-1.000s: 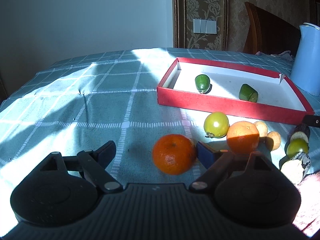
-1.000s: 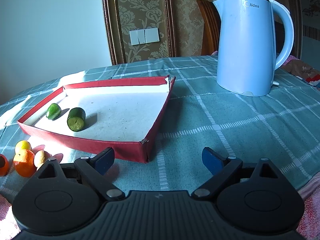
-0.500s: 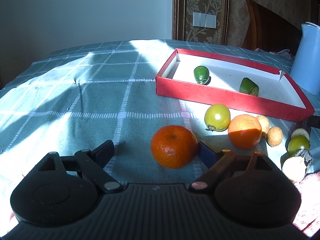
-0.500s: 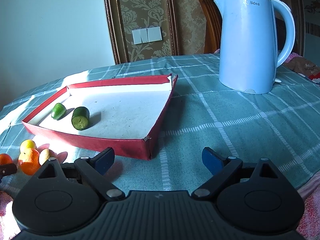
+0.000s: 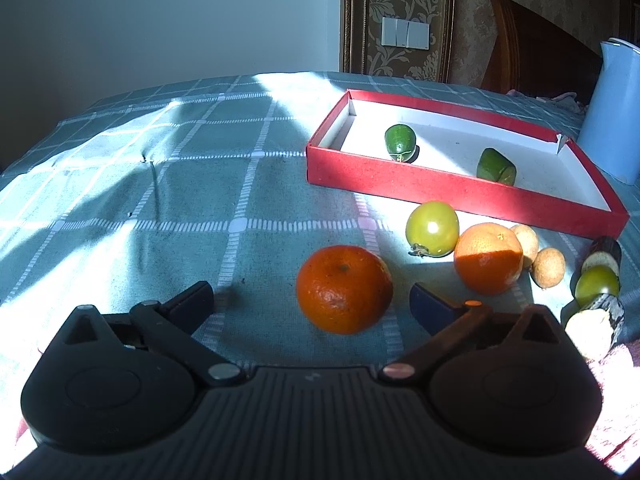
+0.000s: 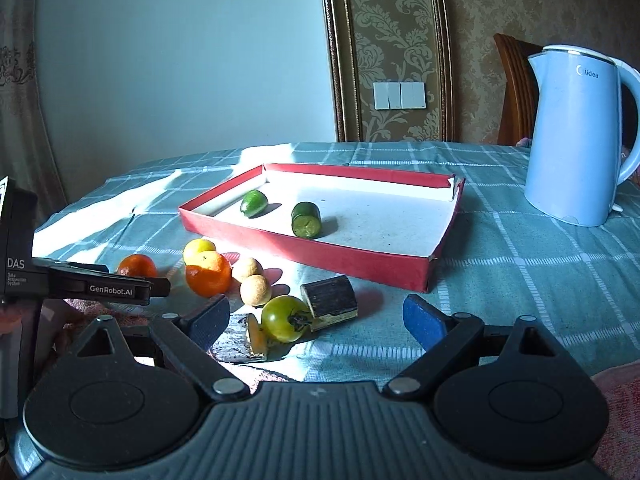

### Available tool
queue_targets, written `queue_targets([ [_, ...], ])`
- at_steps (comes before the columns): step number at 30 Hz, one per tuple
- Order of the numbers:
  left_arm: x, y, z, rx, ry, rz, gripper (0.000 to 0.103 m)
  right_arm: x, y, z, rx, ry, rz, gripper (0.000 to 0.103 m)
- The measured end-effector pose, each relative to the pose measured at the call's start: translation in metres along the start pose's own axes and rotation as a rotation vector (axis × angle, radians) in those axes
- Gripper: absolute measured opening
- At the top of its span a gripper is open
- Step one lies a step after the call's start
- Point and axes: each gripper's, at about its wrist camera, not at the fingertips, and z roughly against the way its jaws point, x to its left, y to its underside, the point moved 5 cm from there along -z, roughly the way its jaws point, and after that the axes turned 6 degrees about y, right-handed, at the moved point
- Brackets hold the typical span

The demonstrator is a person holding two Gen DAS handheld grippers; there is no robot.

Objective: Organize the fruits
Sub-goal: 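Withdraw the left gripper while the right gripper moves to the dark eggplant chunk, then grasp the eggplant chunk with the right gripper and place it in the tray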

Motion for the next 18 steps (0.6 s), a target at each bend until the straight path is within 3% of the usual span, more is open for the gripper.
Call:
queue_targets([
  [3, 0.000, 0.000, 0.000, 0.000, 0.000, 0.000, 0.103, 0.018, 0.003, -0.002, 0.003, -0.003, 0.063, 0.075],
  [4, 0.000, 0.000, 0.000, 0.000, 0.000, 0.000, 0.103, 0.023, 0.005, -0.005, 0.018, -0.014, 0.079, 0.061],
  [5, 0.000, 0.000, 0.000, 0.000, 0.000, 0.000, 0.103, 0.029, 0.008, -0.008, 0.037, -0.028, 0.094, 0.055],
  [12, 0.000, 0.000, 0.000, 0.000, 0.000, 0.000, 0.103, 0.042, 0.008, -0.005, 0.019, -0.068, 0.102, 0.050],
  [15, 0.000, 0.000, 0.000, 0.000, 0.000, 0.000, 0.103, 0.046, 0.008, -0.007, 0.017, -0.041, 0.125, 0.049],
  [17, 0.000, 0.000, 0.000, 0.000, 0.000, 0.000, 0.103, 0.046, 0.010, -0.012, 0.044, -0.050, 0.115, 0.034],
  [18, 0.000, 0.000, 0.000, 0.000, 0.000, 0.000, 0.103, 0.047, 0.012, -0.015, 0.061, -0.062, 0.106, 0.033],
])
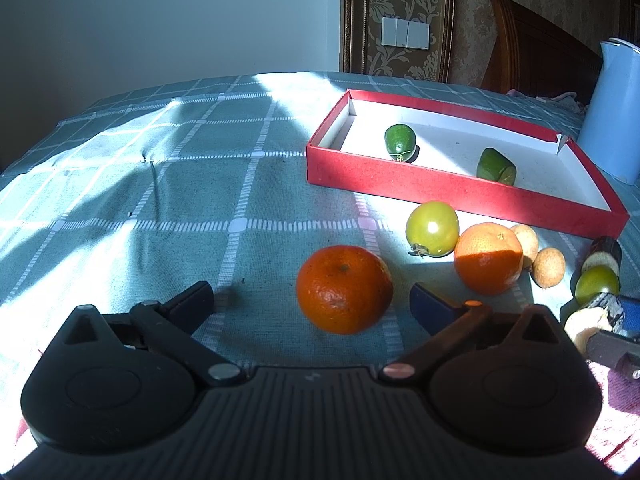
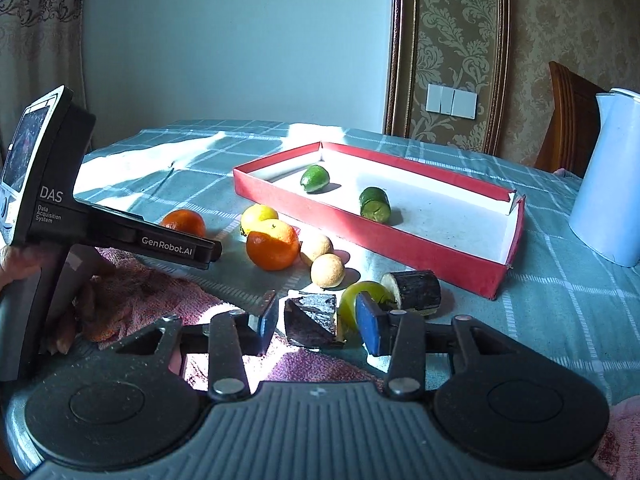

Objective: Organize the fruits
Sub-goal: 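Grasp the eggplant chunk with the right gripper and place it in the tray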

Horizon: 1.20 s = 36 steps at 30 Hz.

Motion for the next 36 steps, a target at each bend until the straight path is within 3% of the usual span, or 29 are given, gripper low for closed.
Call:
queue_targets([
  [11, 0.000, 0.000, 0.000, 0.000, 0.000, 0.000, 0.103, 0.005, 0.006, -0.005, -0.024, 0.033, 0.003, 0.029],
  [19, 0.000, 0.000, 0.000, 0.000, 0.000, 0.000, 0.103, -0.002, -0.006, 0.008, -0.071, 0.011, -0.021, 0.029],
  [28, 0.000, 0.000, 0.000, 0.000, 0.000, 0.000, 0.103, -0.031, -0.042, -0.004, -0.142, 0.111, -0.014, 0.029],
  [36, 0.000, 0.000, 0.000, 0.000, 0.000, 0.000, 0.103, -0.069, -0.075, -0.061, -0.118, 0.219, -0.032, 0.029],
])
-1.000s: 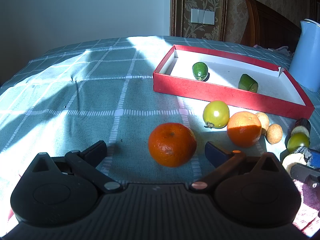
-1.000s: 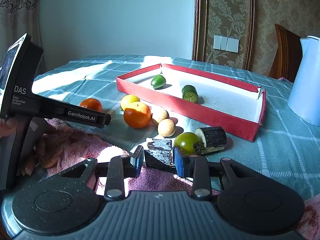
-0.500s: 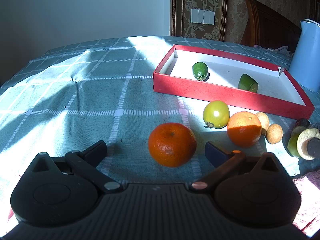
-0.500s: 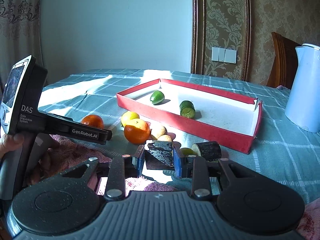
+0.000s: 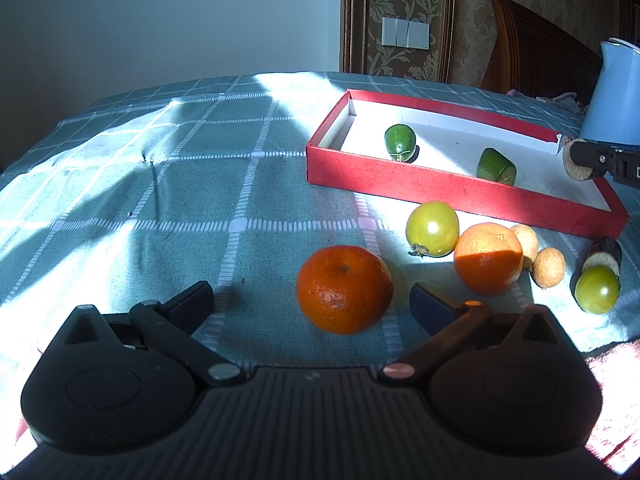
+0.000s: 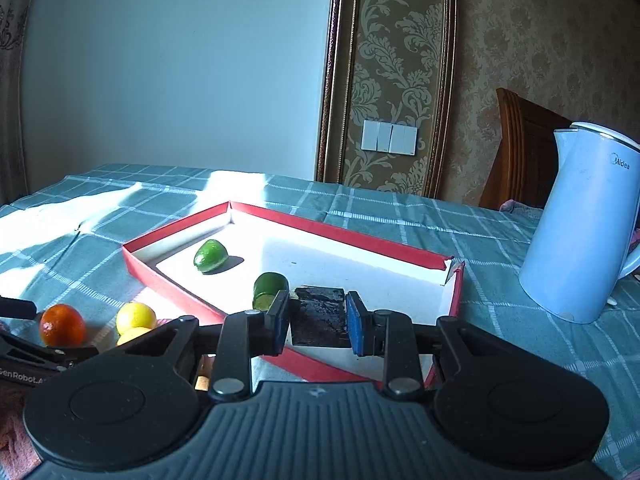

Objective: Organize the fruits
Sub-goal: 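Grasp the eggplant chunk with the right gripper and place it in the tray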

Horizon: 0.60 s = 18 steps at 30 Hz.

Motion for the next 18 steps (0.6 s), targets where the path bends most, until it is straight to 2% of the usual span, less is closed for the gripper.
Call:
queue_targets([
  [9, 0.000, 0.000, 0.000, 0.000, 0.000, 0.000, 0.103, -0.012, 0.000, -0.074, 0.141, 0.032, -0.021, 0.029],
  [11, 0.000, 0.000, 0.000, 0.000, 0.000, 0.000, 0.103, -0.014, 0.003, -0.081, 0.169, 0.023, -0.046, 0.029],
  [15, 0.000, 0.000, 0.000, 0.000, 0.000, 0.000, 0.103, -0.012, 0.003, -0.083, 0.167, 0.028, -0.019, 0.029],
  [18, 0.000, 0.000, 0.000, 0.000, 0.000, 0.000, 0.103, -0.016, 0.003, -0.080, 0.171, 0.002, -0.050, 0.030],
])
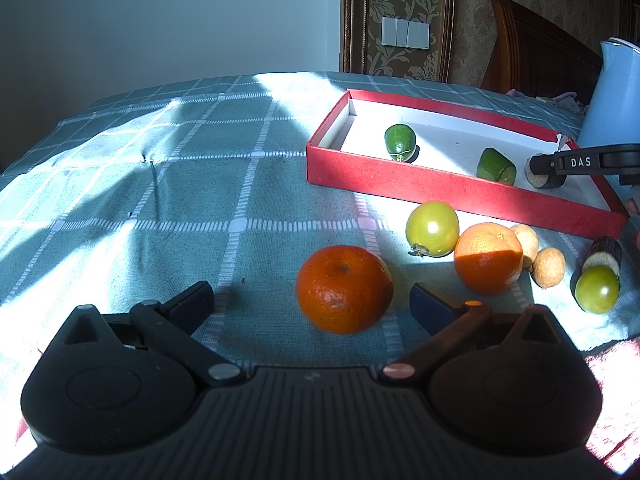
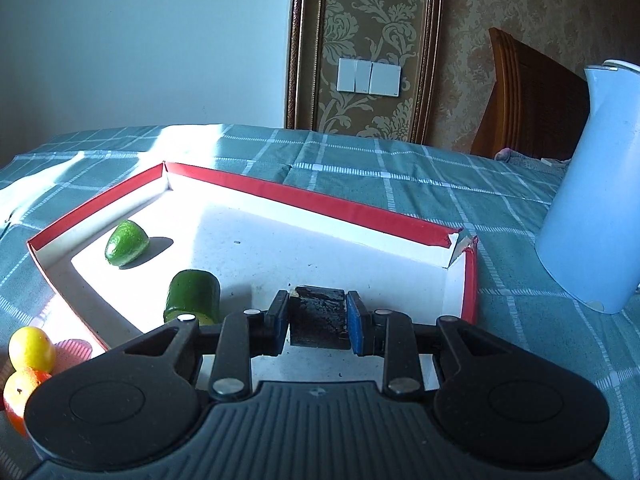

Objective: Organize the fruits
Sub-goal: 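Grasp the eggplant chunk with the right gripper and place it in the tray, then close the left gripper on the tangerine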

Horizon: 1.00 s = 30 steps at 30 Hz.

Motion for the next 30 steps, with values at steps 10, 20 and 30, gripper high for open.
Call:
queue_targets([
  [10, 0.000, 0.000, 0.000, 0.000, 0.000, 0.000, 0.103, -0.027, 0.011, 0.089, -0.203, 0.044, -0.070, 0.092],
  [20, 0.000, 0.000, 0.000, -0.001, -0.001, -0.001, 0.103, -0.058, 0.055, 0.132, -0.319, 0.119, -0.197, 0.098],
  [30, 0.003, 0.000, 0.009, -0.038, -0.005, 0.025, 0.082, -0.060, 0.063, 0.119, -0.241, 0.161, -0.174, 0.100],
])
